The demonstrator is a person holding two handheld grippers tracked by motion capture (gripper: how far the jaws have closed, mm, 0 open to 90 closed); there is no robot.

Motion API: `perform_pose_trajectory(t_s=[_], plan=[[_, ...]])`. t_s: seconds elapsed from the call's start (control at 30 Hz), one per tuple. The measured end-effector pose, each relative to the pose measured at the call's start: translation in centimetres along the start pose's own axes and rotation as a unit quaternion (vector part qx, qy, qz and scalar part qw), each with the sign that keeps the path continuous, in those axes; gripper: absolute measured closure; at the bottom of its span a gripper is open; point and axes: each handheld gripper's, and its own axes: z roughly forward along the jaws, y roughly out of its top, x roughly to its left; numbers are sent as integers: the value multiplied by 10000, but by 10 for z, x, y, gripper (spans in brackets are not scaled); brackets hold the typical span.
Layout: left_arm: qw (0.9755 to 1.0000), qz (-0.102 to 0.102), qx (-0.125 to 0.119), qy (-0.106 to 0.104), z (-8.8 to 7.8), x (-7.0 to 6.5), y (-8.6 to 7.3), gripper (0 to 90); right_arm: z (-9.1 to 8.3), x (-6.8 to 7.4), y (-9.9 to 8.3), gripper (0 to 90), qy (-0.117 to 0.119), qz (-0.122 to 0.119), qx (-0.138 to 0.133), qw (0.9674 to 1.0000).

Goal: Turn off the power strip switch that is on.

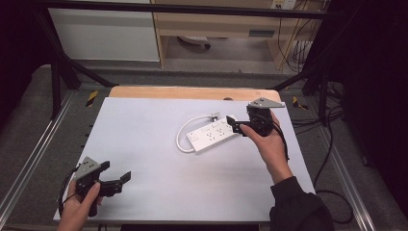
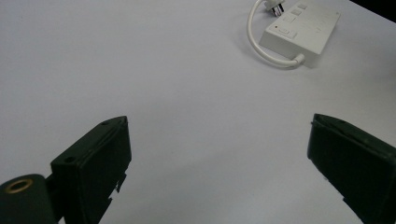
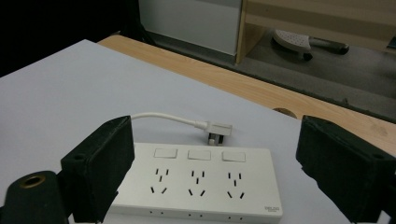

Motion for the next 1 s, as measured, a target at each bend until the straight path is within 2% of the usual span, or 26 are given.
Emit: perform_pose_trajectory(t_s=[0.2,0.43,0.77,1.0], plan=[[10000,0,-5,-1,0,0,0,62,4,-5,3,159,-9,129,-42,9999],[10000,8,-5,-15,0,0,0,62,8,-6,5,217,-37,132,-101,9999],[10000,21,-6,-17,0,0,0,62,16,-5,10,447,-44,41,-229,9997],[10000,26,0,-16,0,0,0,62,26,-4,11,544,-38,-38,-201,9998]])
